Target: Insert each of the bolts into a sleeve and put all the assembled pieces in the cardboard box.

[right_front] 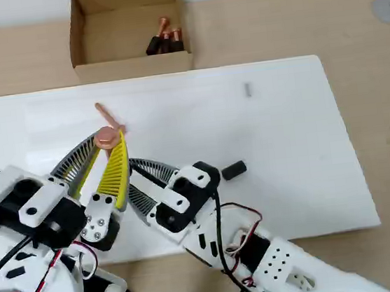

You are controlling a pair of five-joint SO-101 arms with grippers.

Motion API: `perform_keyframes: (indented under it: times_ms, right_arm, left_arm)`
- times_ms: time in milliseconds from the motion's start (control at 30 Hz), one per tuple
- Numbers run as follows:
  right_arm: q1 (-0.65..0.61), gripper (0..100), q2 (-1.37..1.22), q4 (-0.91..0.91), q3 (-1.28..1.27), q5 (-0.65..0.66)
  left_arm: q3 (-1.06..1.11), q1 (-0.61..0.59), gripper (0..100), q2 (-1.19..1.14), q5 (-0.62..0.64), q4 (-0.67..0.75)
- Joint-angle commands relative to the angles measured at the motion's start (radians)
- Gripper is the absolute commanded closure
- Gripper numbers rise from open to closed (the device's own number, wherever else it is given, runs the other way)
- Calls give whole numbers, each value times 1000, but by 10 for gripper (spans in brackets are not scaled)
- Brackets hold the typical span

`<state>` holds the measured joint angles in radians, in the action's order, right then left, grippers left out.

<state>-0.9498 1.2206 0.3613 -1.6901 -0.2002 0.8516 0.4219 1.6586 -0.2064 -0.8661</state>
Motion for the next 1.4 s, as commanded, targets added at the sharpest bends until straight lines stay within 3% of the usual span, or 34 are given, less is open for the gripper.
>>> perform_keyframes:
  times_ms: [0,300,833,1367]
  right_arm:
    - [-13,988,25,28,-2,8]
    - [-13,988,25,28,-2,8]
    - [-15,988,25,28,-2,28]
    - [-13,988,25,28,-2,28]
  left_arm:
    - [-43,-14,994,-12,25,-34]
    - [-84,-38,993,-10,18,-72]
    - [60,-84,993,-10,28,121]
    - [64,-84,993,-10,63,74]
